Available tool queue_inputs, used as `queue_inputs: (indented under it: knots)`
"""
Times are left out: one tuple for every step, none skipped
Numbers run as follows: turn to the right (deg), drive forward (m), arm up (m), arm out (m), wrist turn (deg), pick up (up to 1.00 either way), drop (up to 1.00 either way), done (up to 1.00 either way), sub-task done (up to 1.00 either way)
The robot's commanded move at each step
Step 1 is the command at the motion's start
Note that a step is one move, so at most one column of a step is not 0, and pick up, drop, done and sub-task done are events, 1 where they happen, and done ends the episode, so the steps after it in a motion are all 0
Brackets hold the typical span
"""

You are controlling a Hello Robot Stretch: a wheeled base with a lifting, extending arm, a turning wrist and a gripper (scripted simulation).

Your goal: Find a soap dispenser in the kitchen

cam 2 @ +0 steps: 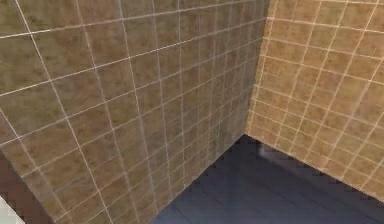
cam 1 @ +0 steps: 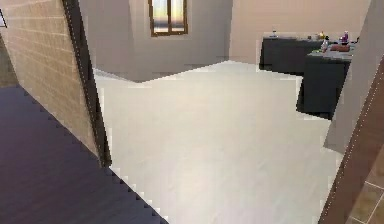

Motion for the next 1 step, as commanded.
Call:
queue_inputs:
  knots:
    - [0.0,0.25,0.00,0.00,0.0,0.00,0.00,0.00,0.00]
